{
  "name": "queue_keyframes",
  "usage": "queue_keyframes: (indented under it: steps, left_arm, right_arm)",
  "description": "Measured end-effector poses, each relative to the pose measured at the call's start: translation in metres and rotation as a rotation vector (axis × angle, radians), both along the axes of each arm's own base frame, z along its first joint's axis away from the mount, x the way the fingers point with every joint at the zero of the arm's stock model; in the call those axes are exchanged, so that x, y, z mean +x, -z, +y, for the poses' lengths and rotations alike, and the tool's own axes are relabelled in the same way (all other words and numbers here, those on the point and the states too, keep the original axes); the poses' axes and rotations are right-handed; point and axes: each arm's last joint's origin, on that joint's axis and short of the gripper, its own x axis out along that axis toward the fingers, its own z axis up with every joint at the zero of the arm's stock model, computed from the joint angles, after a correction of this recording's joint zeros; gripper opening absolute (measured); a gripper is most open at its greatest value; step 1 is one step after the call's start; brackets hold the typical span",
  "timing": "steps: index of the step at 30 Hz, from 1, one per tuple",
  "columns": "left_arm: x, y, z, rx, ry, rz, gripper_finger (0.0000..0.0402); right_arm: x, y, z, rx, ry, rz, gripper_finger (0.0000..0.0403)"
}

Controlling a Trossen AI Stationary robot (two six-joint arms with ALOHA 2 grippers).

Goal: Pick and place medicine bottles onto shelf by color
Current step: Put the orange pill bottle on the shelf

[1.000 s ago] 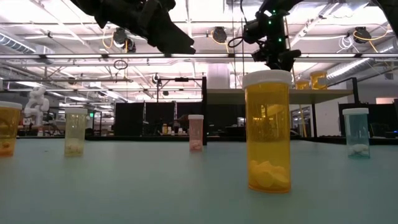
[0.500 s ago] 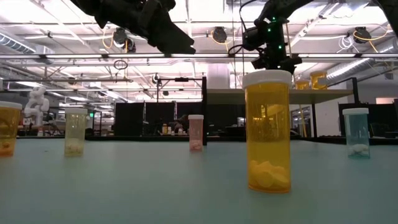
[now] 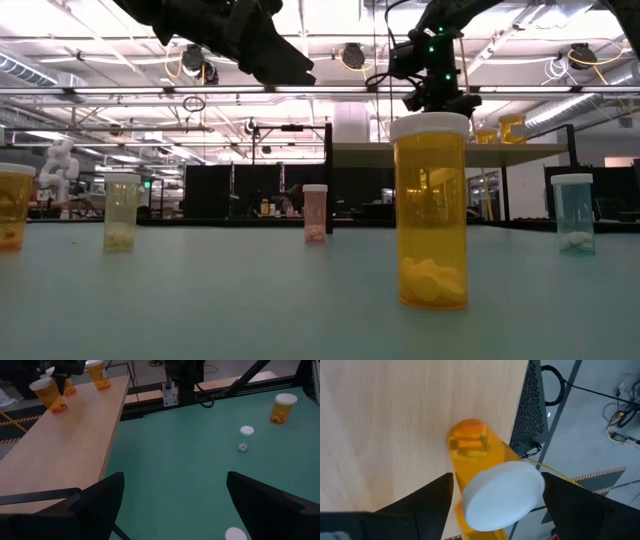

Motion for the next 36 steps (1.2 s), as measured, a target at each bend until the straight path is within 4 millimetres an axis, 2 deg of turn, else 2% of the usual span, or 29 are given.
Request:
queue_keyframes:
  steps: [14, 25, 30, 36]
  left_arm:
    - [0.000, 0.000, 0.000, -0.003, 0.000, -0.006, 0.0356]
    - [0.001, -0.001, -0.006, 0.004, 0.023, -0.007, 0.0356]
    - [0.001, -0.001, -0.006, 0.004, 0.023, -0.007, 0.0356]
    - [0.001, -0.001, -0.006, 0.008, 0.025, -0.007, 0.0356]
  right_arm:
    - [0.008, -0.003, 0.003, -0.094, 0.044, 0.001, 0.0293]
    - [0.006, -0.007, 0.006, -0.102, 0.070, -0.019, 0.0293]
    - [0.003, -0.019, 0.018, -0.131, 0.120, -0.079, 0.0293]
    - [-0.003, -0.045, 0.050, -0.132, 0.245, -0.257, 0.0293]
